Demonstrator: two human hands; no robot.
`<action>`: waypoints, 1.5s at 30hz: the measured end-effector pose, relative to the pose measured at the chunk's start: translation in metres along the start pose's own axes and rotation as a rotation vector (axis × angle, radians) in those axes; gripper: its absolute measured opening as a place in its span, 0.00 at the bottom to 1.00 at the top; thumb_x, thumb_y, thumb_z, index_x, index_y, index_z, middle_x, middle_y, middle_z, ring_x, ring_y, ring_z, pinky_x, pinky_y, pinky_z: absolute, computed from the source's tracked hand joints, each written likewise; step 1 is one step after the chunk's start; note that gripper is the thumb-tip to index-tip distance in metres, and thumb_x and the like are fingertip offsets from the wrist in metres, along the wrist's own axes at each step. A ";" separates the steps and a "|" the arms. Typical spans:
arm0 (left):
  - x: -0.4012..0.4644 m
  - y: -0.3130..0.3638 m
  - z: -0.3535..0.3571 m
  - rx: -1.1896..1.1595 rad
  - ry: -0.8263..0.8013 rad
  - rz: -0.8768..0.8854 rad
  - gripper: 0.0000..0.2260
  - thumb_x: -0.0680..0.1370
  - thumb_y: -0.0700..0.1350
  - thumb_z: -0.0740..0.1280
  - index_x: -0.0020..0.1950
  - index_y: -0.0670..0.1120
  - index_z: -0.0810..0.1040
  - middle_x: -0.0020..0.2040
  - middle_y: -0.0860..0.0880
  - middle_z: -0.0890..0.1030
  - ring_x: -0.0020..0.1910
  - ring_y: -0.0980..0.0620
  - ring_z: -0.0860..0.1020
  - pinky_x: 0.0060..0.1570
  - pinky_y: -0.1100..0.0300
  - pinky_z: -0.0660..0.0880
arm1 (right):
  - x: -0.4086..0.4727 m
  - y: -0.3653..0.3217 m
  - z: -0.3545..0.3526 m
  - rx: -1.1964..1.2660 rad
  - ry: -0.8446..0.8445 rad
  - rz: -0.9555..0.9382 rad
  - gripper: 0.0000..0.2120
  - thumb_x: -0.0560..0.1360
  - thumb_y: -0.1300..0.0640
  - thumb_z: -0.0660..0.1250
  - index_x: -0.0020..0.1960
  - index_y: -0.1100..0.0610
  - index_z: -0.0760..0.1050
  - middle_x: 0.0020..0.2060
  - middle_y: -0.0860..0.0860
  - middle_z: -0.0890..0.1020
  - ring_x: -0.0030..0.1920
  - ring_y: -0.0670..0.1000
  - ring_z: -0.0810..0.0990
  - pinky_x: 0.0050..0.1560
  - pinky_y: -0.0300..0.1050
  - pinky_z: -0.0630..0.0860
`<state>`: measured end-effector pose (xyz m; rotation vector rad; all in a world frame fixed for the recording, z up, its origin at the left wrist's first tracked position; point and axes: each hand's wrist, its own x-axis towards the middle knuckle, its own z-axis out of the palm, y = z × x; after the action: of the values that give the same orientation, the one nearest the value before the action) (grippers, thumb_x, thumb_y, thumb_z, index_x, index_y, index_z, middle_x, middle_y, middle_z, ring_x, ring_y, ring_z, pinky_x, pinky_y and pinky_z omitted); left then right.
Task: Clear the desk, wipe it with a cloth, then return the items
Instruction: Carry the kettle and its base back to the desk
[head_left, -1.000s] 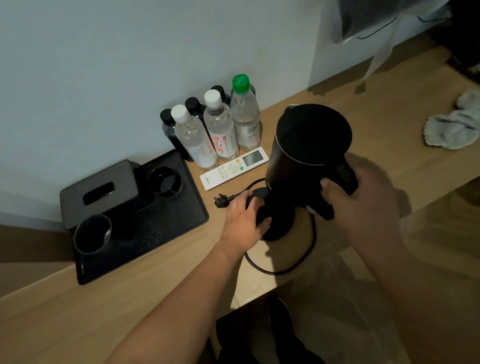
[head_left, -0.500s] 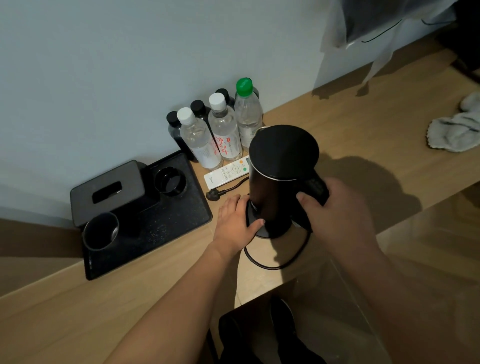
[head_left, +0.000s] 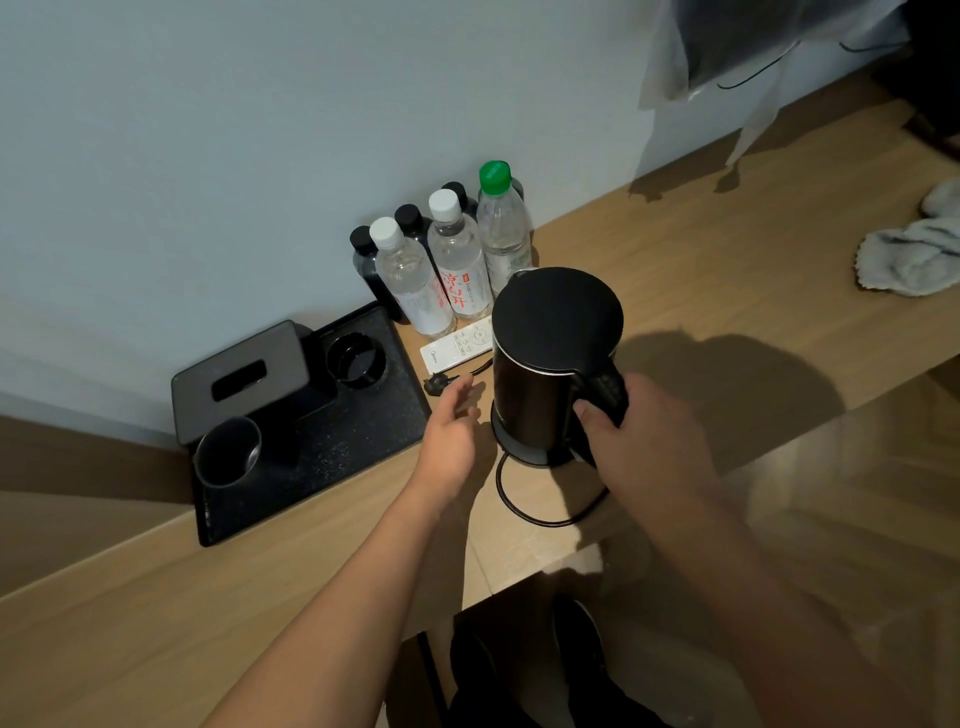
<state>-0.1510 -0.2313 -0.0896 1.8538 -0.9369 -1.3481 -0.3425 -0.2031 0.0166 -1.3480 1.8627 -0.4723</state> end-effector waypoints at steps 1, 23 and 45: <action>-0.001 0.001 -0.001 -0.011 -0.023 0.004 0.29 0.79 0.27 0.54 0.77 0.49 0.67 0.71 0.51 0.71 0.73 0.49 0.68 0.75 0.46 0.64 | -0.002 0.000 0.001 -0.002 0.003 -0.003 0.11 0.80 0.47 0.64 0.57 0.53 0.73 0.44 0.47 0.77 0.45 0.47 0.75 0.34 0.32 0.63; -0.019 -0.035 0.003 0.088 -0.123 0.161 0.38 0.70 0.45 0.80 0.74 0.58 0.63 0.68 0.59 0.75 0.69 0.60 0.71 0.66 0.60 0.70 | -0.019 -0.012 0.019 -0.172 -0.017 -0.136 0.12 0.79 0.48 0.65 0.59 0.53 0.73 0.50 0.50 0.79 0.45 0.49 0.74 0.43 0.42 0.67; -0.027 -0.033 0.021 0.046 -0.165 0.152 0.41 0.71 0.44 0.80 0.75 0.53 0.58 0.62 0.63 0.73 0.55 0.78 0.71 0.49 0.79 0.70 | -0.003 0.005 0.000 -0.128 -0.098 -0.183 0.08 0.77 0.47 0.67 0.49 0.51 0.74 0.40 0.48 0.78 0.41 0.49 0.78 0.36 0.42 0.69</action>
<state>-0.1710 -0.1934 -0.1093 1.6860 -1.1778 -1.4115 -0.3455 -0.1983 0.0143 -1.6079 1.7218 -0.3767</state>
